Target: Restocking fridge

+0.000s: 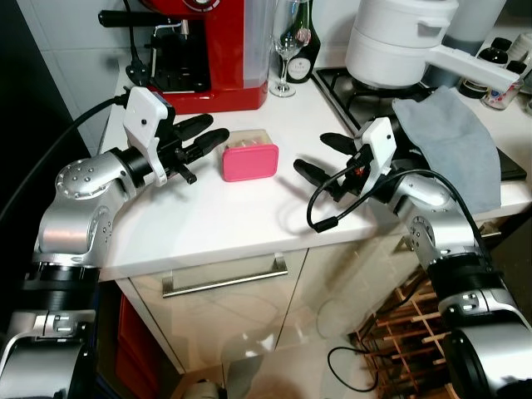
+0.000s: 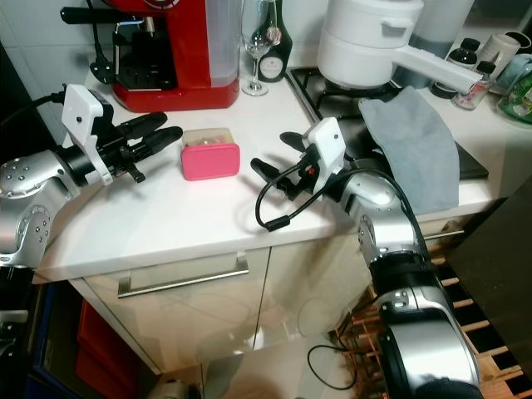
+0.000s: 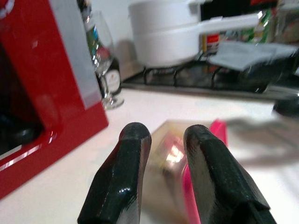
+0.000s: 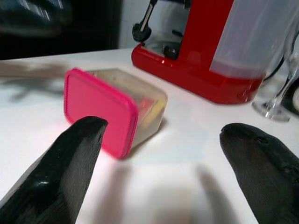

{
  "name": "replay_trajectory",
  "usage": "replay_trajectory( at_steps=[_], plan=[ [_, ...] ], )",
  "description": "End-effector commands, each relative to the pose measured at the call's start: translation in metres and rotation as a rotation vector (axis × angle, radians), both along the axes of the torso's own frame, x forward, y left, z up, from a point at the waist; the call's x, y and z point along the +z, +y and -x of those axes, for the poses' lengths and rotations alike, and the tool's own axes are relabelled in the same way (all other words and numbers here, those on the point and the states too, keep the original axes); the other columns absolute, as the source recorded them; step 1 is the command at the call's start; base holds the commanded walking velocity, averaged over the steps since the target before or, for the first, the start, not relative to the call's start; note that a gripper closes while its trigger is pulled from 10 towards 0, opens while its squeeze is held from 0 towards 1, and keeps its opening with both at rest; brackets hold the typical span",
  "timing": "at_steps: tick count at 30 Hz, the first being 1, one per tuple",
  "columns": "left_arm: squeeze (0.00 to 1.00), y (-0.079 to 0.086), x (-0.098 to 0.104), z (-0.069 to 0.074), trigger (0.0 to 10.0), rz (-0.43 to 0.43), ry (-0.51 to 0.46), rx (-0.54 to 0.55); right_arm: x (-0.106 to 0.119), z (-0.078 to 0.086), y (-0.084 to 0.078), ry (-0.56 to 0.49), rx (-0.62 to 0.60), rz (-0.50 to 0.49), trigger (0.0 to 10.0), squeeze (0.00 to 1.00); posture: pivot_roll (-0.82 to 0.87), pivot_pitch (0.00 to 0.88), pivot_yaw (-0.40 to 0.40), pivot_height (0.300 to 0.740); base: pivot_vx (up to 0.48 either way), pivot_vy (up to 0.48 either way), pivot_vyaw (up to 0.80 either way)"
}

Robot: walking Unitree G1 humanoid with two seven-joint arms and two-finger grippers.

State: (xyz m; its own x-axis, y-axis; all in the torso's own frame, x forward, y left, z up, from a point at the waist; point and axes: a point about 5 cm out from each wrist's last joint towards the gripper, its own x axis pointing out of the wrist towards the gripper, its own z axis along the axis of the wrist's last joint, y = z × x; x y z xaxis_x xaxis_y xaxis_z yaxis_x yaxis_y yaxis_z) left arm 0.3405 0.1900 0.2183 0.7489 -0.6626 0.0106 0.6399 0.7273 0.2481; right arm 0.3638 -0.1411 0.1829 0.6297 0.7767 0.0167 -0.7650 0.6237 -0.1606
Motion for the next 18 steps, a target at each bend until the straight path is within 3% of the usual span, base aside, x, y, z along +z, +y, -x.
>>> replay_trajectory(
  at_steps=[1,10,18],
  plan=[
    [0.0,-0.0025,0.0008,-0.0025,10.0,-0.043,-0.009,-0.013,0.0048,-0.0028,-0.0011,-0.026,0.002,0.016,10.0,0.0,0.06,0.0,-0.031,0.74,0.0,0.0,0.0],
    [0.0,-0.0057,-0.0021,0.0026,10.0,-0.069,0.013,-0.097,0.0066,-0.0068,0.0025,-0.037,0.032,0.037,10.0,0.0,0.06,0.0,-0.03,0.74,0.0,0.0,0.0],
    [0.0,-0.0053,-0.006,-0.0006,10.0,-0.085,0.018,-0.099,0.0064,-0.009,0.0068,-0.033,0.061,0.053,10.0,0.0,0.06,0.0,-0.034,0.74,0.0,0.0,0.0]
  ],
)
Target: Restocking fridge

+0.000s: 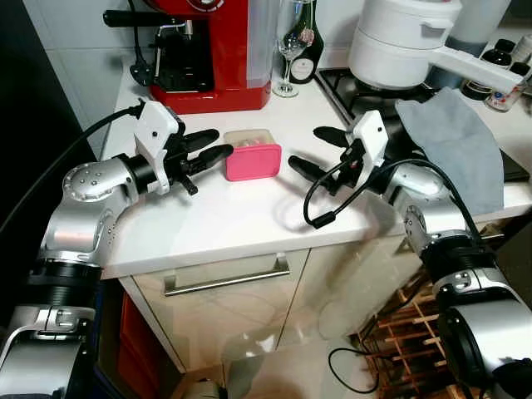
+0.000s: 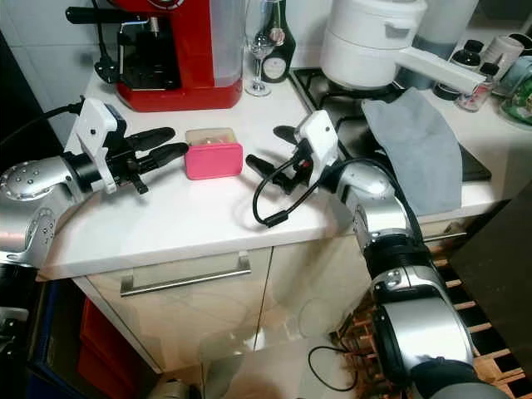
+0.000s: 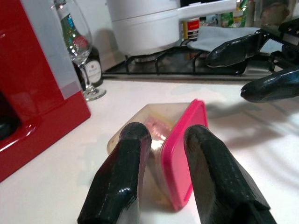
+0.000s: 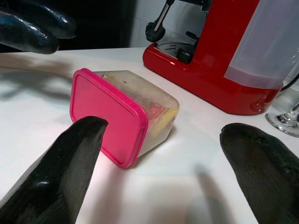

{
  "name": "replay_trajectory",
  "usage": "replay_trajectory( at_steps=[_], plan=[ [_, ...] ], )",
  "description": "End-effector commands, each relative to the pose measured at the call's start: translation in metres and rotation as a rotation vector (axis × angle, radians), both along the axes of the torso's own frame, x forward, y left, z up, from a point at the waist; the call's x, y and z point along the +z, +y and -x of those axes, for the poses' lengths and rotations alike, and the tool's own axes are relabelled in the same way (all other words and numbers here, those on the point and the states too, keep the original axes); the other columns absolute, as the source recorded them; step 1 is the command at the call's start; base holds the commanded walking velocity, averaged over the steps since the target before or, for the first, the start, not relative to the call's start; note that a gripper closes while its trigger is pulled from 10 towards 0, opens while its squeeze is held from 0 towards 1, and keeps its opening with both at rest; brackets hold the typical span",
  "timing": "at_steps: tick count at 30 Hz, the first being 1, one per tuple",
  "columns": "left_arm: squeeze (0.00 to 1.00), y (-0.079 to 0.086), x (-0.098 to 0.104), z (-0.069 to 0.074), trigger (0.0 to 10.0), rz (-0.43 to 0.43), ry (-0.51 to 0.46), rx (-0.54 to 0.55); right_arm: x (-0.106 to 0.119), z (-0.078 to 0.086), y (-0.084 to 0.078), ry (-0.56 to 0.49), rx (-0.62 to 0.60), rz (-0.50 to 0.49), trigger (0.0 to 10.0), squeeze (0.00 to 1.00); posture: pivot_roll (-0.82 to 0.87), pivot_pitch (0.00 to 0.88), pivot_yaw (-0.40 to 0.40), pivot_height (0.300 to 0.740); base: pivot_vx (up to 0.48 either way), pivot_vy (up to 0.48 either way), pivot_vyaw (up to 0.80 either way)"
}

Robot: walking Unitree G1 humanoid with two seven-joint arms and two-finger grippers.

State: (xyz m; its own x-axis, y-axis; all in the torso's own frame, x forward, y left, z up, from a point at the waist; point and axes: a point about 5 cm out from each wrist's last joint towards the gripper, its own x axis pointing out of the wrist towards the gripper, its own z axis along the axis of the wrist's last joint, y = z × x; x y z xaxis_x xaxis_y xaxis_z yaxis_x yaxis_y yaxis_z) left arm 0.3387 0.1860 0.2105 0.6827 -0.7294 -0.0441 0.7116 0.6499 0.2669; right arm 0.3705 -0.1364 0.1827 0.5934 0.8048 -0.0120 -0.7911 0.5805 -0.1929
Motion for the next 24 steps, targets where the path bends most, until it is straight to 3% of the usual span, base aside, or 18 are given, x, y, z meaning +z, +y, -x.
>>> replay_trajectory(
  at_steps=[1,24],
  plan=[
    [0.0,-0.002,0.001,-0.004,10.0,-0.034,-0.009,0.0,0.007,-0.003,0.003,-0.025,0.016,0.01,10.0,0.0,0.06,0.0,-0.034,0.74,0.0,0.0,0.0],
    [0.0,-0.017,-0.007,-0.017,10.0,-0.038,0.002,-0.025,0.005,-0.01,0.013,-0.015,0.02,0.03,10.0,0.0,0.06,0.0,-0.038,0.74,0.0,0.0,0.0]
  ],
)
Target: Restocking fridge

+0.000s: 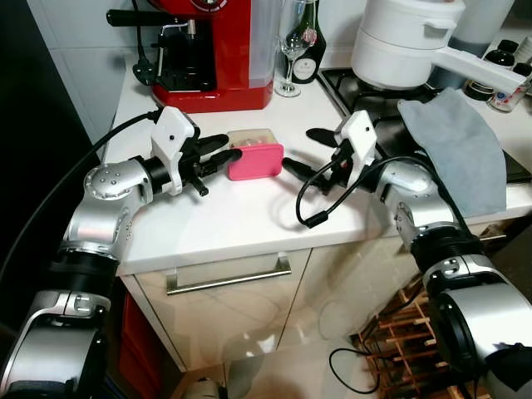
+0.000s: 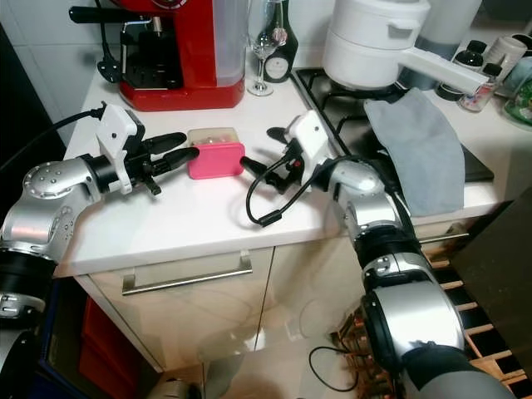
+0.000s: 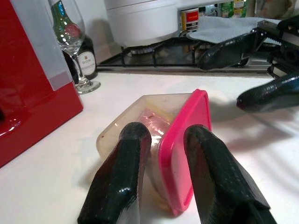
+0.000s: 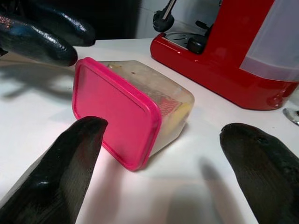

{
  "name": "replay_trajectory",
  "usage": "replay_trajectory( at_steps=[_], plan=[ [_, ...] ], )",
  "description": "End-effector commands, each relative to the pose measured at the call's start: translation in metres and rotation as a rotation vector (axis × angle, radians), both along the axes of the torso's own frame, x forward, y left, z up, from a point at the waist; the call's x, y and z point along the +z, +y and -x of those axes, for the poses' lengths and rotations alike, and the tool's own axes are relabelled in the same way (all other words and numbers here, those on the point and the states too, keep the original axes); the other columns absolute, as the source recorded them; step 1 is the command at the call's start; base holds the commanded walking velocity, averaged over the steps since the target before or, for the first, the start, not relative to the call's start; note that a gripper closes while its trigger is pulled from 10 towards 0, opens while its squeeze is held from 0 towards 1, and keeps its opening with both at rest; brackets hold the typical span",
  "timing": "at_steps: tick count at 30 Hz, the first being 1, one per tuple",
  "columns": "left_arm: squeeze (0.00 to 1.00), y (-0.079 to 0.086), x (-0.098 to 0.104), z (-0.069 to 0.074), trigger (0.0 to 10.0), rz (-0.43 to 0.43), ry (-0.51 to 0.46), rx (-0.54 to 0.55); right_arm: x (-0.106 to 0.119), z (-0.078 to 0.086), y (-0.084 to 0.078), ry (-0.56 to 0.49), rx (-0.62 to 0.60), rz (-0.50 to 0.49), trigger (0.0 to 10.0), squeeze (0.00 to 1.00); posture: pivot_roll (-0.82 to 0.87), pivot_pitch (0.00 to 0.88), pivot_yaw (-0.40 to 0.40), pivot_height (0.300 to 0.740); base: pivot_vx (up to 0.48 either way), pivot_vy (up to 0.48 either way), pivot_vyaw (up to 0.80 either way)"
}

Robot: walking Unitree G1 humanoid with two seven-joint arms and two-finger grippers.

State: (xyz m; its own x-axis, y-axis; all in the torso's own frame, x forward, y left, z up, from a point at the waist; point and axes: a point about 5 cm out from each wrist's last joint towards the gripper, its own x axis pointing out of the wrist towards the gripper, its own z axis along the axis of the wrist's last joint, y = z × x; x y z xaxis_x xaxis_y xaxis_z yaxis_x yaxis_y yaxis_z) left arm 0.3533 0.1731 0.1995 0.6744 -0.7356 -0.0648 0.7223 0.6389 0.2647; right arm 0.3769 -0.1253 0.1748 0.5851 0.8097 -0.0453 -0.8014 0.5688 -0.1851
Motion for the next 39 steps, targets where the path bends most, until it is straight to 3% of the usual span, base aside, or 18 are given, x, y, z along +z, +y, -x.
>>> replay_trajectory(
  at_steps=[1,10,15,19,24,25,29,39],
  plan=[
    [0.0,-0.005,0.003,-0.002,10.0,-0.027,-0.011,-0.018,0.012,-0.004,0.003,-0.041,0.011,0.004,10.0,0.0,0.06,0.0,-0.038,0.74,0.0,0.0,0.0],
    [0.0,-0.015,-0.007,-0.003,10.0,-0.053,0.001,-0.05,0.02,-0.003,-0.001,-0.07,-0.018,-0.08,10.0,0.0,0.04,0.0,-0.035,0.74,0.0,0.0,0.0],
    [0.0,-0.019,-0.009,-0.004,10.0,-0.055,0.001,-0.061,0.01,0.0,-0.005,-0.048,-0.037,-0.079,10.0,0.0,0.04,0.0,-0.034,0.74,0.0,0.0,0.0],
    [0.0,-0.019,-0.017,-0.007,10.0,-0.101,0.027,-0.029,0.008,0.002,-0.002,-0.043,-0.032,-0.097,10.0,0.0,0.03,0.0,-0.033,0.74,0.0,0.0,0.0],
    [0.0,-0.019,-0.027,-0.013,10.0,-0.084,0.097,0.044,0.002,0.007,0.004,-0.036,-0.02,-0.11,10.0,0.0,0.03,0.0,-0.034,0.74,0.0,0.0,0.0],
    [0.0,-0.019,-0.03,-0.015,0.0,-0.062,0.126,0.07,0.001,0.01,0.005,-0.038,-0.018,-0.124,10.0,0.0,0.03,0.0,-0.034,0.74,0.0,0.0,0.0],
    [0.0,-0.019,-0.035,-0.017,0.0,-0.031,0.152,0.117,-0.001,0.019,0.007,-0.038,-0.014,-0.155,10.0,0.0,0.02,0.0,-0.032,0.74,0.0,0.0,0.0],
    [0.0,-0.029,-0.032,-0.019,0.0,0.022,0.142,0.112,-0.007,0.032,0.007,-0.015,-0.047,-0.2,10.0,0.0,0.01,0.0,-0.033,0.74,0.0,0.0,0.0]
  ],
)
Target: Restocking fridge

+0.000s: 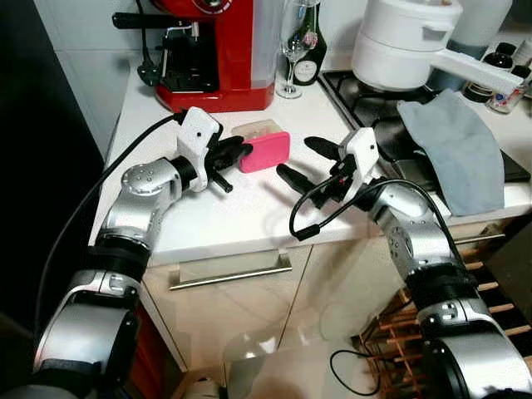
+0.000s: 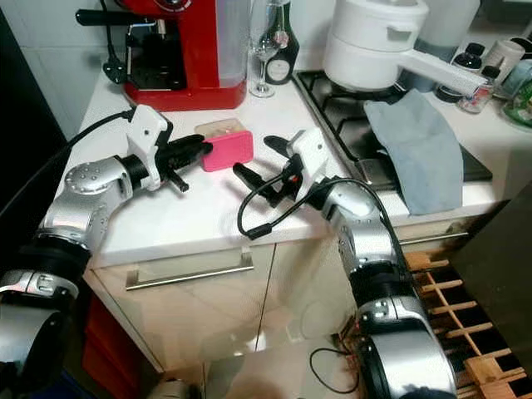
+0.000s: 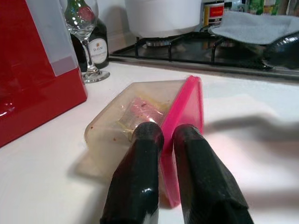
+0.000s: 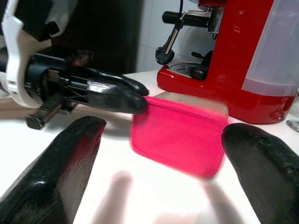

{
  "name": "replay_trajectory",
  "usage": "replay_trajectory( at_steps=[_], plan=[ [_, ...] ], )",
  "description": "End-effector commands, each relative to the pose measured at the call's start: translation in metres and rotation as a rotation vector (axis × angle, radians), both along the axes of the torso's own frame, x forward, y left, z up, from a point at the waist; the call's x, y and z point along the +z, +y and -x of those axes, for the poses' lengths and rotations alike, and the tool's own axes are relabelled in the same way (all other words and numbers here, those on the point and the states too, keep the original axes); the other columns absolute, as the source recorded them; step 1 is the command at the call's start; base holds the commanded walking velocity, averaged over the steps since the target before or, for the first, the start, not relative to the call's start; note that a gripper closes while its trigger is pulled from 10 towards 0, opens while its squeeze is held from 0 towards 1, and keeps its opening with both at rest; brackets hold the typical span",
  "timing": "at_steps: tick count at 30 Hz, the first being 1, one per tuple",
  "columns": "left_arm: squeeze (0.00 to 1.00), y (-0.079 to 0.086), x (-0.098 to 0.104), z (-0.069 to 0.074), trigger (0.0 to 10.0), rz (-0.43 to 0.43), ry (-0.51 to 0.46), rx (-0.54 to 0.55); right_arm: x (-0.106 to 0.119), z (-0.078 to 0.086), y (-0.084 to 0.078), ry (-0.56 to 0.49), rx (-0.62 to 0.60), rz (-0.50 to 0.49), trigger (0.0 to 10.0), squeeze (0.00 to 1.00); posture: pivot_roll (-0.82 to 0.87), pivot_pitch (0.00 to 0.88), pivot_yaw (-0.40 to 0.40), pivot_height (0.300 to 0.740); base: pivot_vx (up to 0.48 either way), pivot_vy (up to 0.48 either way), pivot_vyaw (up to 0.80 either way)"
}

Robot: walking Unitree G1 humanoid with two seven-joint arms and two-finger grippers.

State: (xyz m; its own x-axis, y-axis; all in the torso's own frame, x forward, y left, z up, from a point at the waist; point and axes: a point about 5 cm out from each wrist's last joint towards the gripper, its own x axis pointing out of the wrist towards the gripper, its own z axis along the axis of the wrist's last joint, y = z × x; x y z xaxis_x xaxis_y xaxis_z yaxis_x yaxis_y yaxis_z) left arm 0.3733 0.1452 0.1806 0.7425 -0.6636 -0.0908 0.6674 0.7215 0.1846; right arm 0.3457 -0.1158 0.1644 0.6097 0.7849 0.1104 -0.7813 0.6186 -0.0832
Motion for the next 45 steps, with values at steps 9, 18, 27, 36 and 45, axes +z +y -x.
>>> replay_trajectory(
  at_steps=[9,18,27,36,45],
  plan=[
    [0.0,-0.008,0.003,0.0,0.0,0.118,0.04,0.0,0.001,0.011,0.001,0.026,-0.042,-0.056,10.0,0.0,0.01,0.0,-0.035,0.74,0.0,0.0,0.0],
    [0.0,-0.01,0.044,0.0,0.0,0.345,-0.071,-0.005,0.008,0.012,0.0,-0.01,-0.161,-0.128,10.0,0.0,0.01,0.0,-0.037,0.74,0.0,0.0,0.0],
    [0.0,-0.008,0.088,0.01,0.0,0.521,-0.165,-0.005,0.008,0.013,-0.002,-0.031,-0.238,-0.138,10.0,0.0,0.02,0.0,-0.041,0.74,0.0,0.0,0.0],
    [0.0,-0.003,0.077,0.021,0.0,0.452,-0.276,0.214,0.044,0.017,-0.03,-0.334,-0.634,-0.186,10.0,0.0,0.02,0.0,-0.039,0.74,0.0,0.0,0.0],
    [0.0,-0.019,0.079,0.026,3.0,0.436,-0.356,0.295,0.047,0.022,-0.024,-0.42,-0.718,-0.171,10.0,0.0,0.01,0.0,-0.04,0.74,0.0,0.0,0.0]
  ],
)
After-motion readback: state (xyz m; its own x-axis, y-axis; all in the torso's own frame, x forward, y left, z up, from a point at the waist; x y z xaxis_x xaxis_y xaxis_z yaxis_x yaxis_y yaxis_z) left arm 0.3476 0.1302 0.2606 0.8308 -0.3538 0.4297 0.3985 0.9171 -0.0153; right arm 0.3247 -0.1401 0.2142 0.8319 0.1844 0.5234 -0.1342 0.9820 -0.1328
